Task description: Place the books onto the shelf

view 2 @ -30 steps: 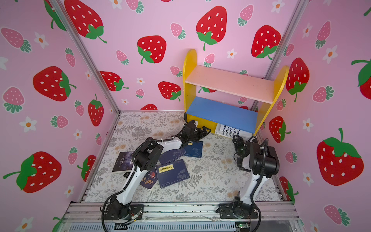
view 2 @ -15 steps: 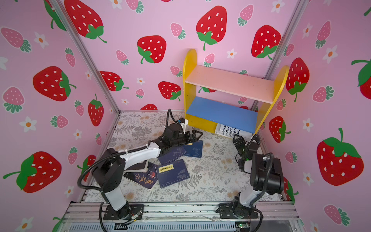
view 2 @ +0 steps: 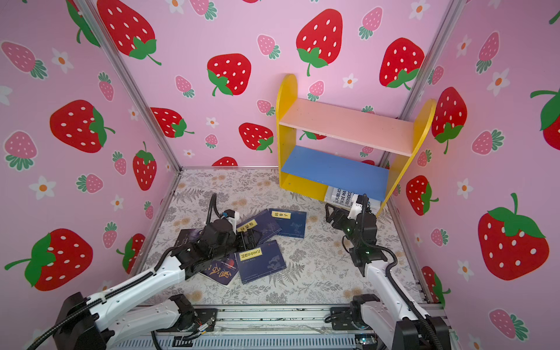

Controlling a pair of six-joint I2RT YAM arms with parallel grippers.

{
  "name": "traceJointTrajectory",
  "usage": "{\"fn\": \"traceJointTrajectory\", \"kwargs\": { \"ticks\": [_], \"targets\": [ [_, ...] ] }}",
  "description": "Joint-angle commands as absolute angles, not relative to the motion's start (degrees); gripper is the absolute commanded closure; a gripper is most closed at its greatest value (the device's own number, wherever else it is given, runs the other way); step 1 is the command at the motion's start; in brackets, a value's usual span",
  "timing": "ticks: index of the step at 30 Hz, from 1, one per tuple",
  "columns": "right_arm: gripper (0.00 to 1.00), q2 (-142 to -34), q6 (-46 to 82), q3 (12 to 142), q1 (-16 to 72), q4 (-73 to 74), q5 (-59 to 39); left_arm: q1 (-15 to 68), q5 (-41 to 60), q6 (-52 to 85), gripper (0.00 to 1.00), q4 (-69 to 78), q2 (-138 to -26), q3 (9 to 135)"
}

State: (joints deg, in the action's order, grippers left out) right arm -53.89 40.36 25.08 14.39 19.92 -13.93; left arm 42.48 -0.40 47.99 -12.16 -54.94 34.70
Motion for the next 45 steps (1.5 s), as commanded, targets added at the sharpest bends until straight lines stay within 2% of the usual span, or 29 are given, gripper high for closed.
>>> {"fn": "traceJointTrajectory", "kwargs": {
  "ticks": [1, 7, 11, 14, 18, 21, 25, 30, 37, 40, 41, 43, 45],
  "targets": [
    [0.15, -52.6, 38.7, 23.4, 21.0, 14.7, -12.3, 46.1, -3.7, 55.9, 0.01, -21.0, -45.7, 28.8],
    [0.16, -57.3, 39.7, 22.6, 35.6, 16.6, -6.5, 51.2, -5.3, 62.4, 0.01, -26.8, -32.7, 21.1],
    [0.16, -63.1, 41.2, 22.3, 43.4, 20.0, -3.8, 52.2, -5.2, 63.0, 0.01, -33.9, -31.5, 21.5],
    [0.17, -67.2, 42.4, 22.4, 46.7, 22.2, -2.2, 52.2, -3.1, 62.5, 0.01, -32.5, -34.1, 20.9],
    [0.20, -71.7, 43.9, 22.5, 48.9, 24.7, -1.2, 52.5, 0.7, 64.9, 0.01, -21.8, -38.8, 16.9],
    [0.22, -75.7, 43.8, 25.3, 51.1, 20.0, 3.6, 52.7, 1.2, 67.3, 0.00, -15.2, -41.3, 14.1],
    [0.26, -80.0, 44.4, 26.0, 52.7, 21.0, 4.4, 52.9, 0.0, 68.6, 0.00, -13.3, -42.1, 12.7],
    [0.39, -86.4, 46.5, 25.4, 54.3, 25.4, 2.8, 52.8, 0.0, 71.1, 0.00, -8.5, -43.3, 9.5],
    [0.46, -92.6, 48.1, 26.2, 55.8, 27.9, 2.0, 52.7, -0.3, 72.0, 0.00, -3.5, -47.6, 8.1],
    [0.48, -94.4, 48.5, 26.1, 55.9, 28.5, 1.6, 52.8, -0.7, 72.3, 0.02, 1.9, -48.4, 6.8],
    [0.52, -94.9, 48.6, 26.1, 55.9, 28.7, 1.4, 52.8, -1.0, 72.3, 0.03, 4.0, -48.2, 6.4],
    [0.53, -95.9, 48.9, 25.8, 55.9, 29.4, 1.0, 52.4, -2.1, 70.9, 0.10, 4.8, -46.9, 7.0],
    [0.54, -96.7, 49.5, 25.6, 56.0, 30.0, 0.3, 51.7, -3.6, 68.7, 0.13, 3.9, -44.4, 8.9]
  ]
}}
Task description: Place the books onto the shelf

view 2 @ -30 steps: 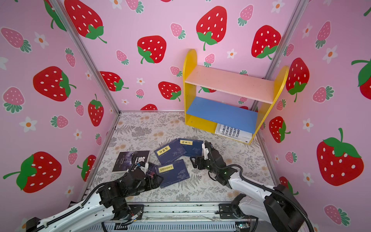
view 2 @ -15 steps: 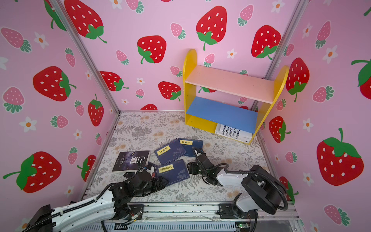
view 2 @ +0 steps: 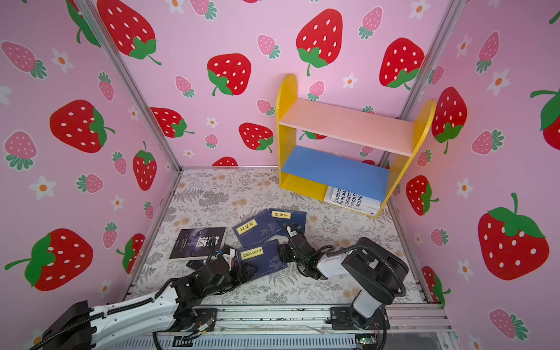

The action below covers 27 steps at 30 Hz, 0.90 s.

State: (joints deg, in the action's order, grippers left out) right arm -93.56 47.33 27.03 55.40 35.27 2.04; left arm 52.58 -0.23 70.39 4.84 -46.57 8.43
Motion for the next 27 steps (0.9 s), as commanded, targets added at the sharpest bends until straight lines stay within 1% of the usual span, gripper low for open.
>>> {"fn": "traceJointTrajectory", "kwargs": {
  "ticks": [1, 4, 7, 10, 12, 15, 21, 25, 26, 27],
  "targets": [
    [0.54, -96.9, 49.7, 25.6, 56.0, 30.4, 0.0, 51.4, -4.0, 67.9, 0.14, 4.5, -43.4, 9.5],
    [0.55, -97.4, 50.2, 25.4, 55.9, 31.7, -0.9, 50.4, -4.5, 66.2, 0.20, 6.1, -40.9, 11.2],
    [0.55, -97.3, 50.1, 25.7, 55.9, 31.9, -1.5, 49.3, -2.8, 66.0, 0.25, 8.3, -40.6, 12.0],
    [0.54, -96.6, 50.1, 25.7, 55.9, 32.2, -1.7, 48.9, -0.4, 66.9, 0.34, 11.8, -43.0, 11.7],
    [0.54, -96.5, 50.0, 25.7, 56.0, 32.5, -1.6, 48.9, 0.9, 67.9, 0.42, 14.7, -45.2, 11.7],
    [0.54, -96.8, 50.2, 25.6, 55.9, 33.3, -1.9, 48.9, 2.4, 68.7, 0.49, 16.8, -47.7, 12.6],
    [0.54, -97.3, 50.3, 25.2, 55.9, 34.4, -1.9, 48.9, 2.4, 68.5, 0.61, 14.8, -49.5, 15.1],
    [0.49, -95.4, 50.3, 24.6, 55.8, 34.7, -1.2, 48.8, 2.4, 68.7, 0.71, 12.5, -50.2, 16.2],
    [0.47, -94.0, 49.9, 24.6, 55.7, 33.8, -0.5, 48.7, 2.4, 68.7, 0.73, 11.8, -50.3, 16.6],
    [0.43, -92.2, 49.2, 25.0, 55.7, 32.5, 0.3, 48.4, 2.6, 68.6, 0.75, 10.9, -50.4, 17.1]
  ]
}}
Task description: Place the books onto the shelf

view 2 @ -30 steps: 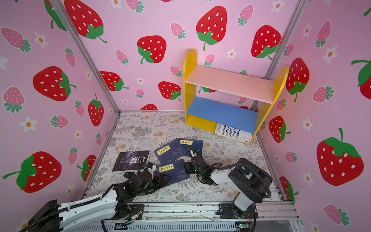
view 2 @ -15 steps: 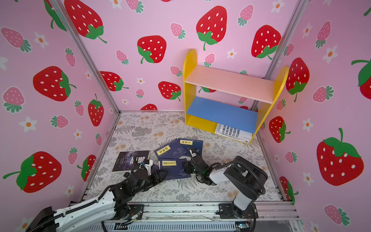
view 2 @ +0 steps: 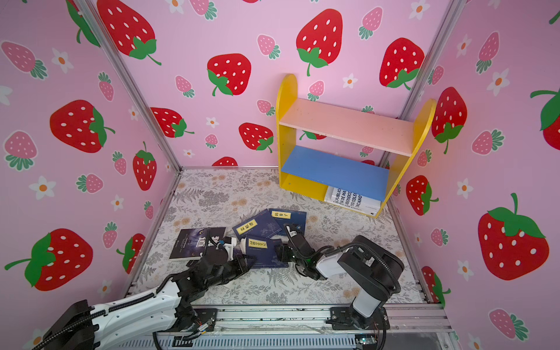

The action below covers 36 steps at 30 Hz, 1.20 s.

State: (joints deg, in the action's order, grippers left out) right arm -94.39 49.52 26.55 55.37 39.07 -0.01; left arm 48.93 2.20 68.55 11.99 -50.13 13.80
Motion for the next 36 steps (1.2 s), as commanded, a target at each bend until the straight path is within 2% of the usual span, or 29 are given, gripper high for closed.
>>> {"fn": "traceJointTrajectory", "kwargs": {
  "ticks": [1, 5, 8, 10, 16, 22, 25, 31, 36],
  "targets": [
    [0.39, -90.4, 48.3, 25.1, 55.6, 31.6, 1.0, 48.2, 2.8, 68.5, 0.77, 10.2, -50.4, 17.8],
    [0.33, -80.4, 44.6, 25.6, 53.0, 28.4, 1.2, 46.8, 4.5, 66.3, 0.81, 6.4, -50.3, 22.2],
    [0.30, -72.3, 42.9, 25.0, 47.7, 28.3, -4.0, 44.4, 6.4, 63.6, 1.00, -0.6, -50.8, 29.1],
    [0.26, -67.0, 42.4, 24.4, 43.4, 27.6, -7.7, 42.2, 9.0, 60.7, 1.00, -4.5, -52.1, 34.4],
    [0.01, -54.1, 42.4, 23.5, 29.4, 23.0, -18.9, 32.8, 26.8, 55.3, 1.00, -7.9, -62.3, 51.8],
    [0.00, -52.6, 48.2, 22.9, 18.8, 25.2, -35.3, 30.7, 39.8, 50.0, 1.00, -7.2, -75.7, 69.9],
    [0.00, -52.6, 55.3, 19.3, 17.3, 35.2, -41.2, 30.5, 44.3, 49.9, 1.00, -4.9, -82.3, 76.5],
    [0.00, -52.6, 65.8, 14.8, 16.0, 51.3, -42.9, 29.8, 52.9, 53.6, 1.00, 3.2, -92.2, 82.3],
    [0.08, -52.6, 69.2, 12.2, 15.6, 57.8, -40.1, 29.5, 57.4, 58.4, 1.00, 11.5, -97.1, 82.1]
  ]
}}
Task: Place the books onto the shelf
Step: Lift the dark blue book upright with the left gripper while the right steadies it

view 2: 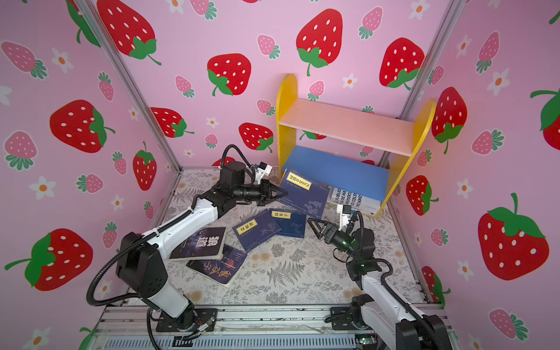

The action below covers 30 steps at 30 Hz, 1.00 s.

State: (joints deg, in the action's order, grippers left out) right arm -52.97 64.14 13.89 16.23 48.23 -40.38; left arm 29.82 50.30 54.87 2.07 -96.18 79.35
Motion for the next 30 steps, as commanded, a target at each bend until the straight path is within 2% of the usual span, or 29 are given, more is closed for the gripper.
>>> {"fn": "traceJointTrajectory", "kwargs": {
  "ticks": [1, 4, 11, 25, 27, 30],
  "targets": [
    [0.10, -52.6, 70.5, 11.4, 15.3, 60.6, -40.0, 29.4, 58.0, 59.3, 1.00, 13.1, -97.8, 81.9],
    [0.13, -53.8, 73.2, 10.6, 14.9, 64.8, -39.7, 28.8, 59.0, 60.4, 1.00, 14.9, -99.1, 81.7],
    [0.26, -56.4, 77.7, 9.8, 13.6, 70.6, -37.8, 28.7, 62.5, 60.2, 1.00, 16.6, -99.9, 81.6],
    [0.47, -59.2, 83.4, 10.0, 12.9, 74.8, -35.3, 28.7, 64.5, 59.3, 1.00, 17.6, -99.2, 79.5],
    [0.54, -59.2, 84.3, 9.8, 12.9, 75.1, -34.6, 28.8, 64.5, 59.3, 1.00, 17.7, -99.5, 79.6],
    [0.59, -58.7, 84.8, 9.8, 13.0, 74.9, -34.4, 29.0, 64.3, 59.7, 1.00, 17.8, -99.9, 79.8]
  ]
}}
